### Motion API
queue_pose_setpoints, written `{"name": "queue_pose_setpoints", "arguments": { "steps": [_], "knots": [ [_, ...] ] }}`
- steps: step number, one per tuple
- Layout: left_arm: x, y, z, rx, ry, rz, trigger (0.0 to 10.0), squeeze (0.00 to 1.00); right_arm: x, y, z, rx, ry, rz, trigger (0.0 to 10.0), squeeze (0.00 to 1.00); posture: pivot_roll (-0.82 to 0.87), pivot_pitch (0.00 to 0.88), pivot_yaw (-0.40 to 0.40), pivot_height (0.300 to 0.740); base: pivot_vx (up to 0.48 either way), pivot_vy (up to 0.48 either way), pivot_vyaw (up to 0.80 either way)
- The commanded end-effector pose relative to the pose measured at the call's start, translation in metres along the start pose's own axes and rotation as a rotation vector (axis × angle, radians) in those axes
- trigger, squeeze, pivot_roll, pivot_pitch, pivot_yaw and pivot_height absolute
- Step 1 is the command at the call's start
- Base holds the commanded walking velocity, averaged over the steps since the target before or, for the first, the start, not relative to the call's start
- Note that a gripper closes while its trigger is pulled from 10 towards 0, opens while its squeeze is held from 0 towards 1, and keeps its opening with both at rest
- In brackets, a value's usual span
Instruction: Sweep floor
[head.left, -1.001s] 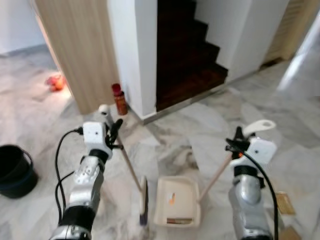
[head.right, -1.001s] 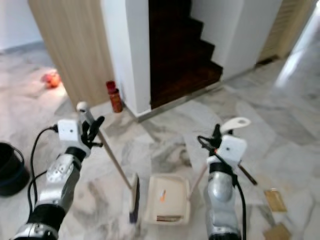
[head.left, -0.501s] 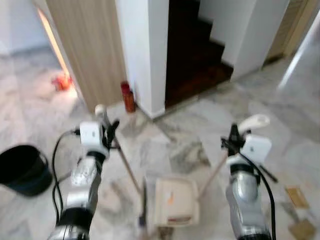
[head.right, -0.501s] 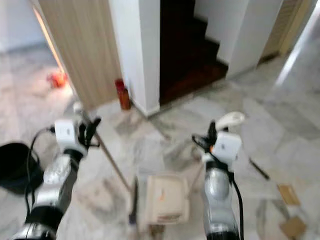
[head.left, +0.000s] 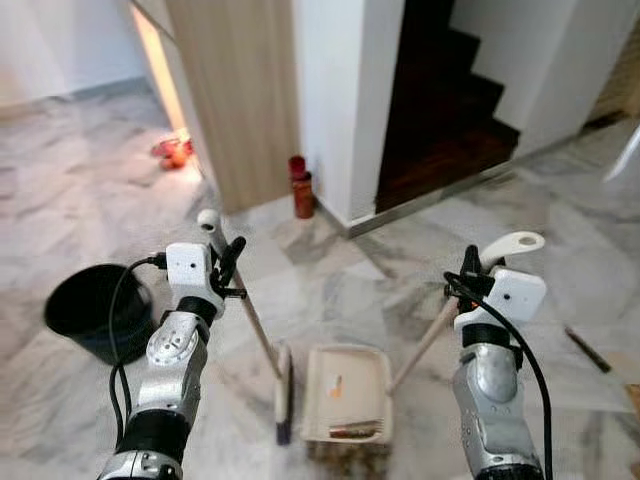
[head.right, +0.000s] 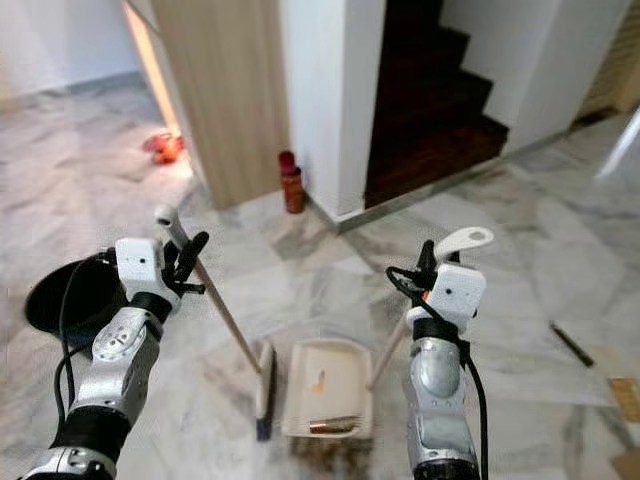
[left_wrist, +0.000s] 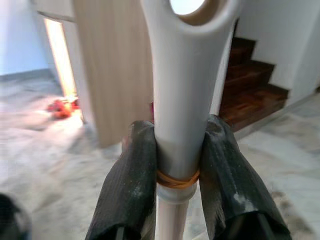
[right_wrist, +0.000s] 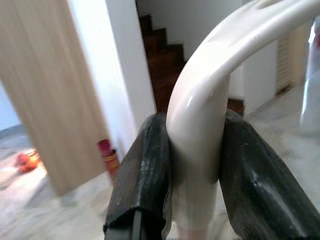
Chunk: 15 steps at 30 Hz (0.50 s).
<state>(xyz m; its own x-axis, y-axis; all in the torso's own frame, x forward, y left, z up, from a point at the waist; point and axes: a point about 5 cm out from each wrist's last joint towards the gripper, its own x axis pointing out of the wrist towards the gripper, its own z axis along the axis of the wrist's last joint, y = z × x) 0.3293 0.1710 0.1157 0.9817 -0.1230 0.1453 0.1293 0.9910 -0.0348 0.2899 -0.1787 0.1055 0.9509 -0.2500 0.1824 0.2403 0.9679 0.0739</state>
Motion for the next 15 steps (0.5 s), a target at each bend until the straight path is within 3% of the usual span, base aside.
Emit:
{"name": "queue_pose_setpoints", "arguments": {
  "steps": [1,13,15],
  "knots": [
    [0.0037,0.0031,0.0112,0.024,-0.041,0.000,10.0,0.00,0.0037,0.0044,0.0109,0.021,-0.051,0.006,10.0,0.00,-0.01,0.000,0.044,0.740,0.000,0.337,0.58],
    [0.0036,0.0038,0.0115,0.029,-0.038,0.004,10.0,0.00,0.0032,0.0056,0.0098,0.021,-0.048,0.011,10.0,0.00,-0.01,0.000,0.044,0.740,0.000,0.335,0.65],
    [0.0035,0.0039,0.0115,0.030,-0.038,0.004,10.0,0.00,0.0030,0.0059,0.0098,0.023,-0.048,0.013,10.0,0.00,0.00,0.000,0.043,0.740,0.000,0.334,0.00]
  ]
}}
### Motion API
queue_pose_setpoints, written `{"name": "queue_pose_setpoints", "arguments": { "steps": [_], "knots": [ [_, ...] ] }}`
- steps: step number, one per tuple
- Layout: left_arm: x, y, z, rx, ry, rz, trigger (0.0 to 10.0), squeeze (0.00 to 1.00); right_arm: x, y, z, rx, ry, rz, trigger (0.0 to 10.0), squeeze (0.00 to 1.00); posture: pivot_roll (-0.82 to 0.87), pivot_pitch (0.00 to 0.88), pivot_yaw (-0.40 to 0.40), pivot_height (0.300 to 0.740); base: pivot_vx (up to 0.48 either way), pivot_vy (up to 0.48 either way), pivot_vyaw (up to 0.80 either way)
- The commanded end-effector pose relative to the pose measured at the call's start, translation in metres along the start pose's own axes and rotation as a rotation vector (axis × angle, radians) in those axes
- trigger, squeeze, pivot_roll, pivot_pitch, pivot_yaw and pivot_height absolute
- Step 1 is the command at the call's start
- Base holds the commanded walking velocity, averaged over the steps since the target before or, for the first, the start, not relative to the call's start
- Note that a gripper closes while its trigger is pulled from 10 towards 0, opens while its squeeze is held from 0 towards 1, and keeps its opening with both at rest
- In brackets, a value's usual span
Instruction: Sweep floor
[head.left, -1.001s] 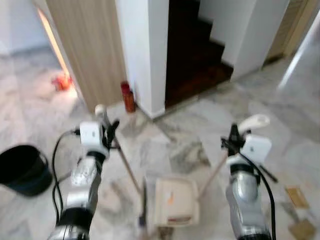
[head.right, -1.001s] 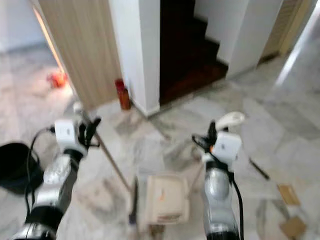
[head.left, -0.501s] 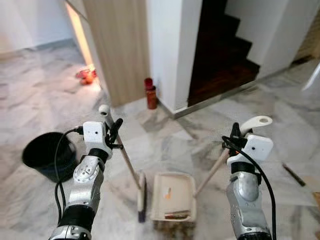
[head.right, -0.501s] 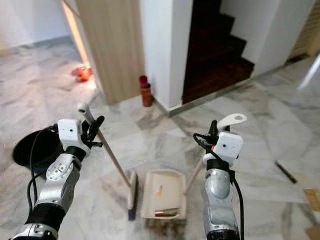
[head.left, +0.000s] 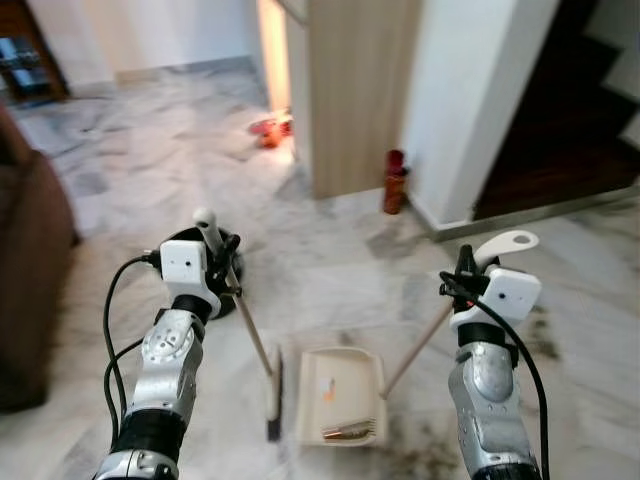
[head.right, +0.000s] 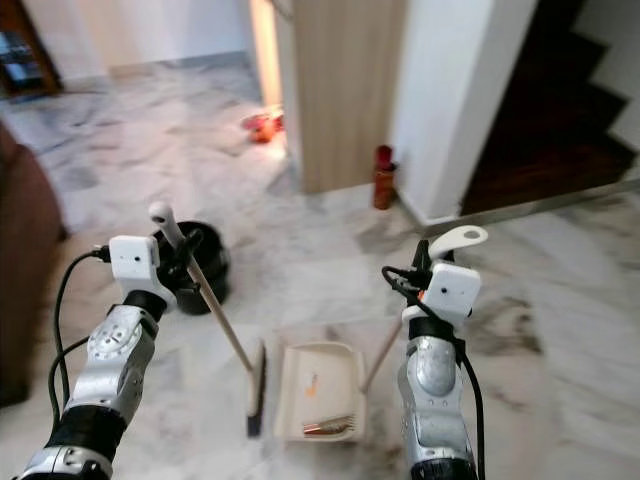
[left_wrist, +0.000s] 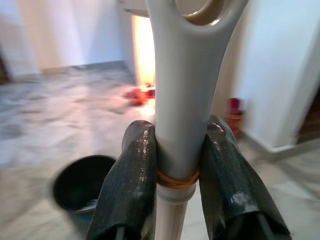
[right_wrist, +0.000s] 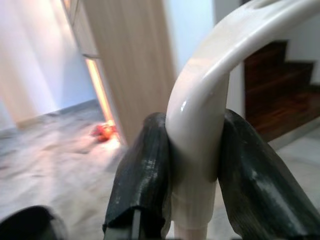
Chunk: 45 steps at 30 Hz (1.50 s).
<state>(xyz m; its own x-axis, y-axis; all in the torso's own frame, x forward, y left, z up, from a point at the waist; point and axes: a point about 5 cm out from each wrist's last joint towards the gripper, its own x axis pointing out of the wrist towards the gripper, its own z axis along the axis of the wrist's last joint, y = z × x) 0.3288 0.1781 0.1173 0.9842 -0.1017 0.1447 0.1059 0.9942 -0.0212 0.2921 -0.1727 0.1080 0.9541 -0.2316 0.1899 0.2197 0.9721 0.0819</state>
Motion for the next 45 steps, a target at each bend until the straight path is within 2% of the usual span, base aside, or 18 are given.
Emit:
{"name": "queue_pose_setpoints", "arguments": {
  "steps": [1,31,36,45],
  "knots": [
    [0.0044,-0.0029,0.0096,0.013,-0.038,-0.017,10.0,0.00,0.0020,-0.0004,0.0080,0.012,-0.042,-0.006,10.0,0.00,0.00,0.000,0.043,0.740,0.000,0.334,0.00],
    [0.0054,-0.0019,0.0118,0.031,-0.037,-0.024,10.0,0.00,0.0024,0.0052,0.0054,0.029,-0.025,0.017,10.0,0.00,0.00,0.000,0.053,0.740,0.000,0.032,0.02],
    [0.0052,-0.0011,0.0114,0.036,-0.033,-0.015,10.0,0.00,0.0028,0.0054,0.0061,0.024,-0.026,0.015,10.0,0.00,0.01,0.000,0.052,0.740,0.000,0.000,0.72],
    [0.0048,0.0016,0.0105,0.047,-0.024,0.000,10.0,0.00,0.0028,0.0052,0.0039,0.047,-0.011,0.012,10.0,0.00,0.01,0.000,0.052,0.740,0.055,0.000,0.00]
  ]
}}
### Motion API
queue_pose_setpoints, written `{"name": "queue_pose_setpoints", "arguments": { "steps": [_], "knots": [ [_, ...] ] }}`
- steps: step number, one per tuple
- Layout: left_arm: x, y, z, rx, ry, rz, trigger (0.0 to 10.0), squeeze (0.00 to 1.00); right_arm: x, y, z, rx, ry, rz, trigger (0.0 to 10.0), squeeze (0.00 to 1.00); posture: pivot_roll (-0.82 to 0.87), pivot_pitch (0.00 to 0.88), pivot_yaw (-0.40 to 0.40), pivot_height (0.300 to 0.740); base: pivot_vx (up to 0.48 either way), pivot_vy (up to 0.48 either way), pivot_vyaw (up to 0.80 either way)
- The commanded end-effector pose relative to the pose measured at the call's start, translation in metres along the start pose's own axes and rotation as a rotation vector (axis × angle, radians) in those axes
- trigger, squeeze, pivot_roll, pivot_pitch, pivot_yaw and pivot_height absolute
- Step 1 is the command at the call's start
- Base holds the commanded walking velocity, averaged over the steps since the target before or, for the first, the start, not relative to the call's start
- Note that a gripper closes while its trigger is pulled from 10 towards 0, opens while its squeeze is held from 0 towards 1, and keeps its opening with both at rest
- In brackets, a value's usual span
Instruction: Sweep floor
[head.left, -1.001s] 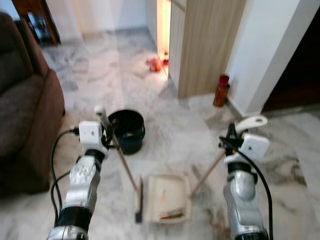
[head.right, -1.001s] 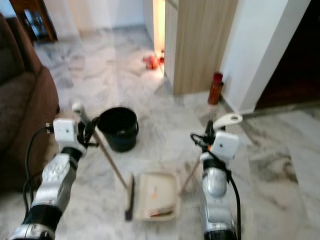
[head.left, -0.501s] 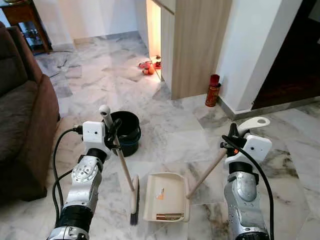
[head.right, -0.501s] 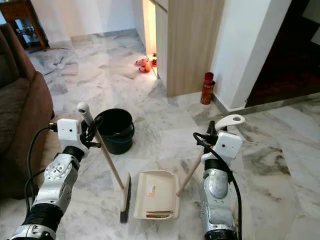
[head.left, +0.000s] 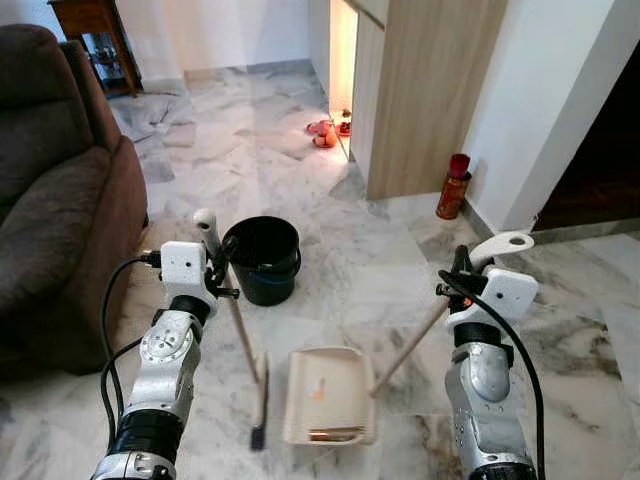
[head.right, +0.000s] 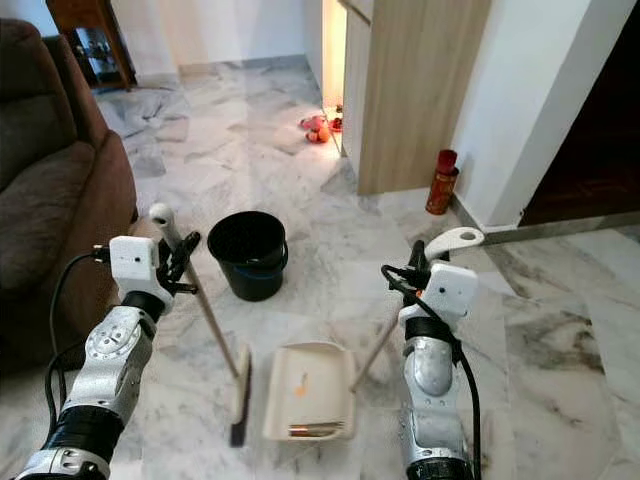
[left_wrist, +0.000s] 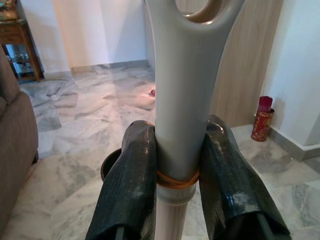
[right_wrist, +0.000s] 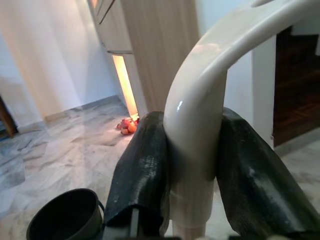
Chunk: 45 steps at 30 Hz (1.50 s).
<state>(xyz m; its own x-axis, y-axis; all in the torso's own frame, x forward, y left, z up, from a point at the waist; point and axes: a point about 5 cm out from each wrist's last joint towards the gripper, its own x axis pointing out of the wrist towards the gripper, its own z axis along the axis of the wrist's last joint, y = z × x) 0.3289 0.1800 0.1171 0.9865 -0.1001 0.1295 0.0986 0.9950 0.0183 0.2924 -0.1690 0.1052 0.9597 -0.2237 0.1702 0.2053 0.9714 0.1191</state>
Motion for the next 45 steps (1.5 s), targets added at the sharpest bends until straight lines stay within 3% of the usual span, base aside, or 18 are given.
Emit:
{"name": "queue_pose_setpoints", "arguments": {
  "steps": [1,21,36,45],
  "knots": [
    [0.0048,0.0002,0.0107,0.007,-0.039,-0.001,10.0,0.00,0.0036,0.0024,0.0067,0.008,-0.030,0.008,10.0,0.00,0.01,0.000,0.052,0.740,0.247,0.000,0.00],
    [0.0047,-0.0002,0.0098,0.018,-0.035,0.006,10.0,0.00,0.0046,0.0025,0.0089,-0.012,-0.038,0.020,10.0,0.00,0.01,0.000,0.045,0.740,0.272,0.000,0.22],
    [0.0059,-0.0011,0.0099,0.018,-0.035,0.000,10.0,0.00,0.0050,0.0047,0.0090,-0.012,-0.042,0.026,10.0,0.00,0.01,0.000,0.048,0.740,0.283,0.000,0.54],
    [0.0062,-0.0019,0.0103,0.019,-0.036,-0.003,10.0,0.00,0.0055,0.0058,0.0082,0.002,-0.037,0.028,10.0,0.00,0.01,0.000,0.047,0.740,0.282,0.000,0.00]
  ]
}}
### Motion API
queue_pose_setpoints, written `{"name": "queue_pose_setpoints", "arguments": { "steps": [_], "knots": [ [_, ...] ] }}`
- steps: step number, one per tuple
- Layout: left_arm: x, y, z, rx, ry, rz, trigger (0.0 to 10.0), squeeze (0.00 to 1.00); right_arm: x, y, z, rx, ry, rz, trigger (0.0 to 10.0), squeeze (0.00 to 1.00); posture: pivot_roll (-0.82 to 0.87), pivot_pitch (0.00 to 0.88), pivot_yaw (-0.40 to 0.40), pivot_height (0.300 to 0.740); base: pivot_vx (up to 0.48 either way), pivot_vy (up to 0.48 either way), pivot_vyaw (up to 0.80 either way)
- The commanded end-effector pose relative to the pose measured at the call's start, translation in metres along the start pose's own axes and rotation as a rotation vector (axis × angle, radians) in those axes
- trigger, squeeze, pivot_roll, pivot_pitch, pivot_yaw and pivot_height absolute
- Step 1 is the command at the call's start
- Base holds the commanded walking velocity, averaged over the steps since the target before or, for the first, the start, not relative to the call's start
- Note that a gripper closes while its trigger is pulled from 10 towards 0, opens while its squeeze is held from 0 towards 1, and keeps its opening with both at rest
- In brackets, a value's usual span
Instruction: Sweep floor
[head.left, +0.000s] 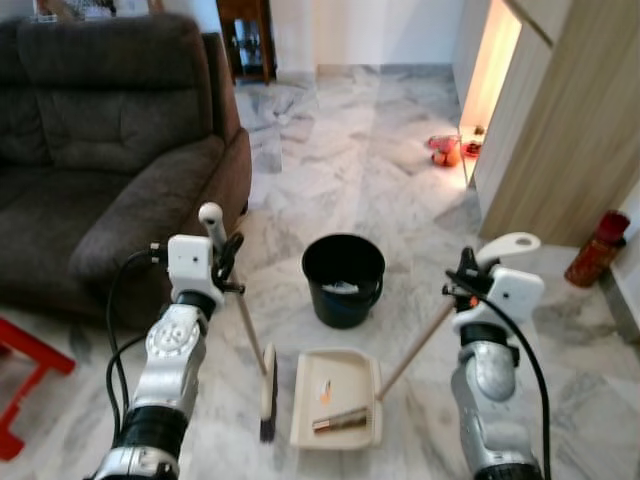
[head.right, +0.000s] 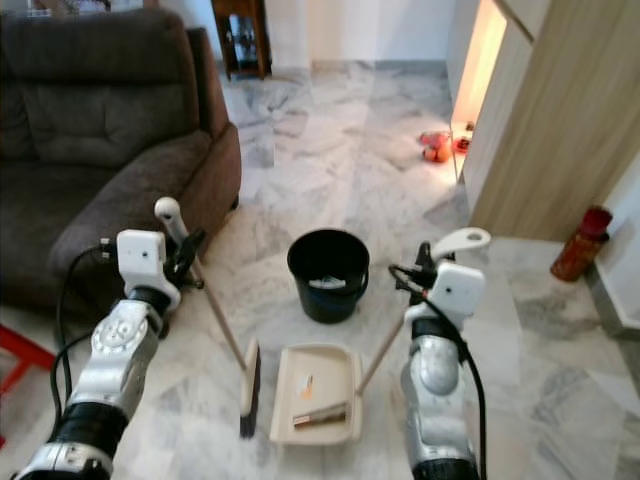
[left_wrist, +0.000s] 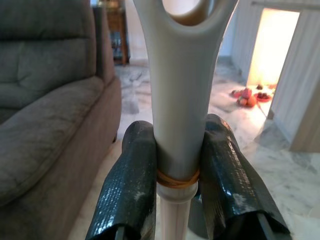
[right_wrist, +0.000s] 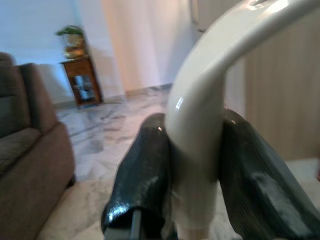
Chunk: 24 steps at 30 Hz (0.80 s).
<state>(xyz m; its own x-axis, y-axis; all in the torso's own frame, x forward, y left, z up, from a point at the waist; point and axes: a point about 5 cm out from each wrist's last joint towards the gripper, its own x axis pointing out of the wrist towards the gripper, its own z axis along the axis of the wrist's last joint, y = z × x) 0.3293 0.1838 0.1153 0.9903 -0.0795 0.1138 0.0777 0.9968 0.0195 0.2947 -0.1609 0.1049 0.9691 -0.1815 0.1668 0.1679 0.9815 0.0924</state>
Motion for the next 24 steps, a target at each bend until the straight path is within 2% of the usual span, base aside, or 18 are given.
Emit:
{"name": "queue_pose_setpoints", "arguments": {
  "steps": [1,15,24],
  "knots": [
    [0.0061,-0.0058,0.0123,0.015,-0.053,-0.023,10.0,0.00,0.0050,-0.0023,0.0094,0.022,-0.045,-0.013,10.0,0.00,0.01,0.000,0.047,0.740,0.285,0.000,0.00],
    [0.0058,-0.0062,0.0118,0.014,-0.051,-0.029,10.0,0.00,0.0047,-0.0051,0.0096,0.034,-0.047,-0.029,10.0,0.00,0.01,0.000,0.047,0.740,0.282,0.000,0.00],
    [0.0055,-0.0063,0.0125,0.010,-0.057,-0.030,10.0,0.00,0.0052,-0.0055,0.0097,0.032,-0.048,-0.026,10.0,0.00,0.01,0.000,0.047,0.740,0.000,0.000,0.00]
  ]
}}
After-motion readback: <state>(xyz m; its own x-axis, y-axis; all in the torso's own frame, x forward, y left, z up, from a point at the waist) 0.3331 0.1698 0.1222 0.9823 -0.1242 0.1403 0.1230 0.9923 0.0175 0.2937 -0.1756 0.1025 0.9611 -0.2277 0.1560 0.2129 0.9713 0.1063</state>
